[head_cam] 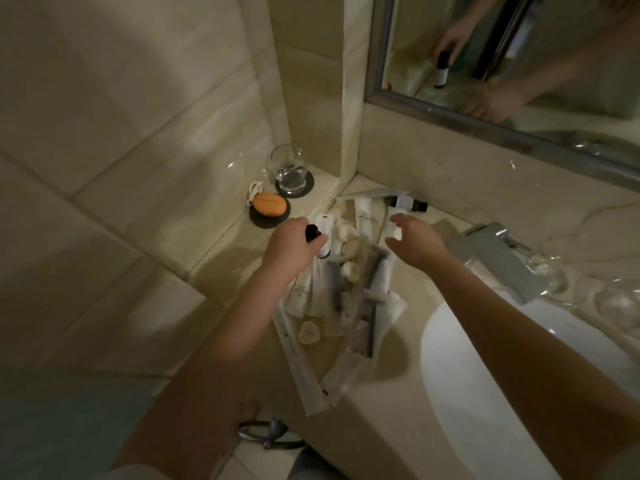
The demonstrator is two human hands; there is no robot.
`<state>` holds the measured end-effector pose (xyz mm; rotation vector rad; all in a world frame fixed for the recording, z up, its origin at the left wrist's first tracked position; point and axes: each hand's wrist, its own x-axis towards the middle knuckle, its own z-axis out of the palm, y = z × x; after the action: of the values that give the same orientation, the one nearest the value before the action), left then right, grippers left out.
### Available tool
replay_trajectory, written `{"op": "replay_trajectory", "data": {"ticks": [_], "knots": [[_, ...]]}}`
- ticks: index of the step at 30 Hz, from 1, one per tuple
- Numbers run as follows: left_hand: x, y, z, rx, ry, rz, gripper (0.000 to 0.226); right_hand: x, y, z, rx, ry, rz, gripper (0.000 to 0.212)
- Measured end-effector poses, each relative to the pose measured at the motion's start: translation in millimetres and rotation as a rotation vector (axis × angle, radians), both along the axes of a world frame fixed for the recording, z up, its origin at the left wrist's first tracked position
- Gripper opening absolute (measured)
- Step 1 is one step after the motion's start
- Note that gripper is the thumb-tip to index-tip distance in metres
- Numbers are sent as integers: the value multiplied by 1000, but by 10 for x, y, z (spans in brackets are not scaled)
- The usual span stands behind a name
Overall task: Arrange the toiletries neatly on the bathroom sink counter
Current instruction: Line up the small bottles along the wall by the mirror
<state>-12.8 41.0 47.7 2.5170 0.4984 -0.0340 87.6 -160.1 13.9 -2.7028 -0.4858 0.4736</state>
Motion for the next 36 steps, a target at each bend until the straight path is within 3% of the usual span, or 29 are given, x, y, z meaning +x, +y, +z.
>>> {"op": "replay_trajectory", "data": {"ticks": [6, 10, 18, 24, 29, 36], "knots": [[496, -69, -45, 30, 10, -66, 34, 708, -46, -155, -158, 45, -93, 58], [721, 8, -131, 46, 29, -76, 35, 1128, 3, -287, -234, 73, -33, 55], [860, 43, -305, 13, 59, -44, 32, 1207, -18, -635, -391, 18, -42, 47], [803, -31, -326, 14, 63, -25, 34, 1205, -74, -633, -279, 97, -115, 38], [727, -155, -182, 11, 59, -19, 32, 1036, -138, -297, -260, 63, -206, 11], [522, -436, 62, -27, -8, -42, 31, 585, -477, 178, 163, -119, -198, 21]]}}
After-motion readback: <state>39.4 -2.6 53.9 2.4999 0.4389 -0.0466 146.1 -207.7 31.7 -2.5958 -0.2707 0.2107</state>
